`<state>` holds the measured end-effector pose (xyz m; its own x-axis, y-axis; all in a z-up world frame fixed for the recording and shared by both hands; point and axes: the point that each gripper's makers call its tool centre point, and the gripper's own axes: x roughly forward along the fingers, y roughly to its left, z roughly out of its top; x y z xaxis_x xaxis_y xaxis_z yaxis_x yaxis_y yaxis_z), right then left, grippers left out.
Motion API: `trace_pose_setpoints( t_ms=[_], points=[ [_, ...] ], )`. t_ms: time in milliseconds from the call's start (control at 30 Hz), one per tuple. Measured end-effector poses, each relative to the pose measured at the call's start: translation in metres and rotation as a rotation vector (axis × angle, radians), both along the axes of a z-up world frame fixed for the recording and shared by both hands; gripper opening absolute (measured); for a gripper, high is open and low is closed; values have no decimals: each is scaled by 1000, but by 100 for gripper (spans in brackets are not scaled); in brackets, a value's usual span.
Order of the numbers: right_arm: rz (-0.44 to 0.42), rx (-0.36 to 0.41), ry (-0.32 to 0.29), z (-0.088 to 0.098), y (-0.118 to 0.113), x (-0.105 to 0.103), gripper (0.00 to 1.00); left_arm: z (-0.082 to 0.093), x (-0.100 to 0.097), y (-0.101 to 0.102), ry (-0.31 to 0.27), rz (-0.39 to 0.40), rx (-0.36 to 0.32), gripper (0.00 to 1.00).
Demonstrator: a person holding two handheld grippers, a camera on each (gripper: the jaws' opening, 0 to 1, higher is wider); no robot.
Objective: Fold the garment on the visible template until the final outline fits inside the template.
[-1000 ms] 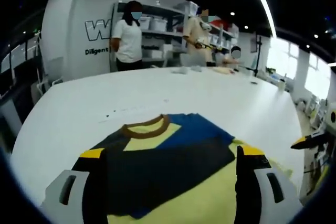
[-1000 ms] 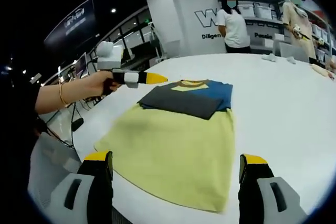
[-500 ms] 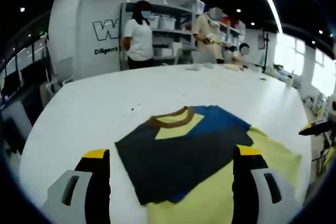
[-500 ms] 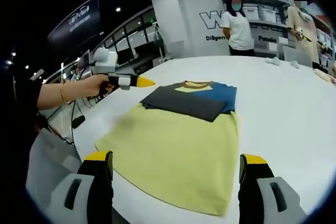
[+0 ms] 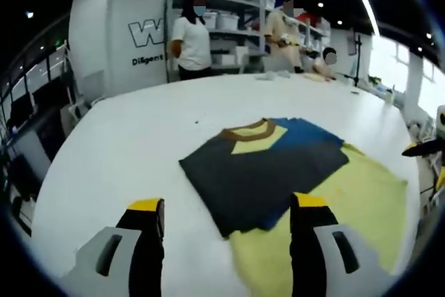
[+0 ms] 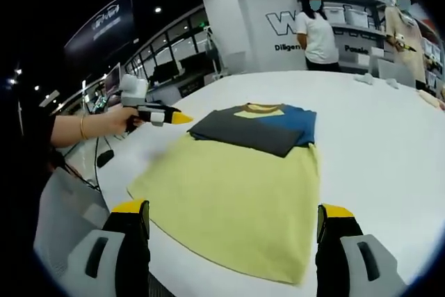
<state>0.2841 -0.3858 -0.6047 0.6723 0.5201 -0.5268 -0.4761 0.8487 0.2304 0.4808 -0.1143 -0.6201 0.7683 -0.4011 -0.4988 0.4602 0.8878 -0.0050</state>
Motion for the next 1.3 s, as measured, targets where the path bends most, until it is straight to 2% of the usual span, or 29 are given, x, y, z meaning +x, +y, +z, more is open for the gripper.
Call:
trace_pose_setpoints(
  t_ms=[167,400,500,667,767,1100,1233,1300],
  points=[
    [-2,1,1,0,-1,0,99,-12,-5,13,18,13,27,52],
    [-6,-5,8,-2,-3,-1,99,-26,-6,21,34,15,60,43],
    [-13,-2,13,-4,-5,-2,99,-32,-6,23,34,11,99,38],
    [-27,1,41,-7,-9,-4,99,-41,-5,20,66,12,92,30],
    [-32,-3,34,-7,-10,-4,99,-47,-6,19,81,23,85,26],
    [-37,-9,40,-9,-13,-4,98,-51,-3,10,76,-1,72,13],
    [-35,-11,40,-10,-13,-3,98,-52,-5,2,81,-25,57,4],
    [-34,-13,43,-12,-13,-3,98,-53,-6,0,73,-30,72,1]
  ],
)
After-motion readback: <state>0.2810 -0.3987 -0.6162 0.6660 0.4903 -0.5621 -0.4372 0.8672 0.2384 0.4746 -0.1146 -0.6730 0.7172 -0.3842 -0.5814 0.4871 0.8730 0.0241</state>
